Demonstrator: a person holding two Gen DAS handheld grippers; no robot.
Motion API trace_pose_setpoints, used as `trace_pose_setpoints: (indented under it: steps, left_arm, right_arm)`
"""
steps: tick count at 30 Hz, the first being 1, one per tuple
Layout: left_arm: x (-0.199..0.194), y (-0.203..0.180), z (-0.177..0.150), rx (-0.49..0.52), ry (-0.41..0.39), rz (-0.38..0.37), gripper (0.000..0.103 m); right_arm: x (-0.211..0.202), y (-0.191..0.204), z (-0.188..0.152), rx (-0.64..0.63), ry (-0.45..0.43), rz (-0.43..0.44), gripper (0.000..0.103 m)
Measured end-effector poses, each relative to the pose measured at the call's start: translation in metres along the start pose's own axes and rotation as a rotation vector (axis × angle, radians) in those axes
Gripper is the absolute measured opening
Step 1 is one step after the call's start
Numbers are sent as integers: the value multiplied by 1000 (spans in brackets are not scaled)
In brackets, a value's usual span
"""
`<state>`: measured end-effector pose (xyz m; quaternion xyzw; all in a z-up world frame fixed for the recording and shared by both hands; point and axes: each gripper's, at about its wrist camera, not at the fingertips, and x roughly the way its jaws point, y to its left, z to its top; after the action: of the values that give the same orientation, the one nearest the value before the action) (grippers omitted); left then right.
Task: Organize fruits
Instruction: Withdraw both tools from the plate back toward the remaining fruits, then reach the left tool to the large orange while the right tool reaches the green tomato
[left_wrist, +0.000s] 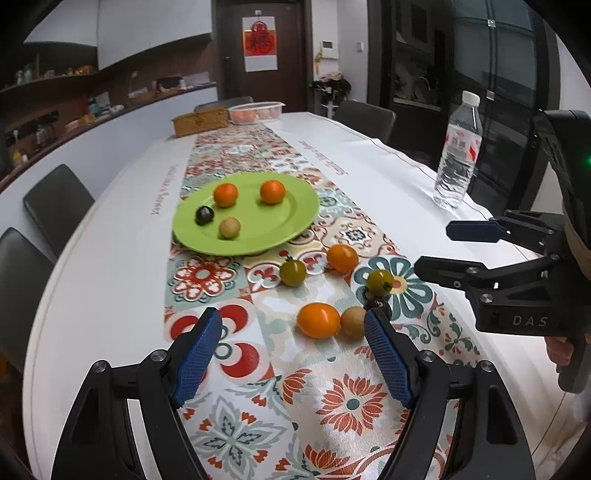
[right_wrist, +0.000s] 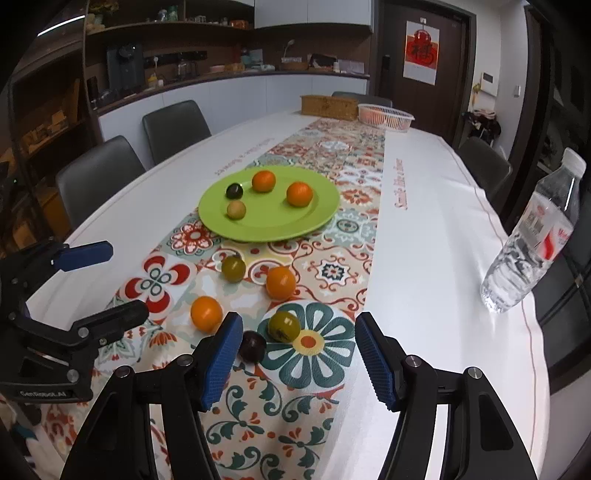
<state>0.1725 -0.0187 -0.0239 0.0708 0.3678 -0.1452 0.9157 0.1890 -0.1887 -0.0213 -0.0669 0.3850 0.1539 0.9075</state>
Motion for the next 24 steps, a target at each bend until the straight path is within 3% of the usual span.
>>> trace_pose_setpoints:
  steps: [9, 24]
  left_arm:
    - [26, 3, -8, 35, 37, -69, 78]
    - [55, 5, -7, 91, 68, -169, 53]
  right_arm:
    - [24, 2, -4, -1, 60, 9, 64]
    - [51, 3, -6, 24, 117, 34, 63]
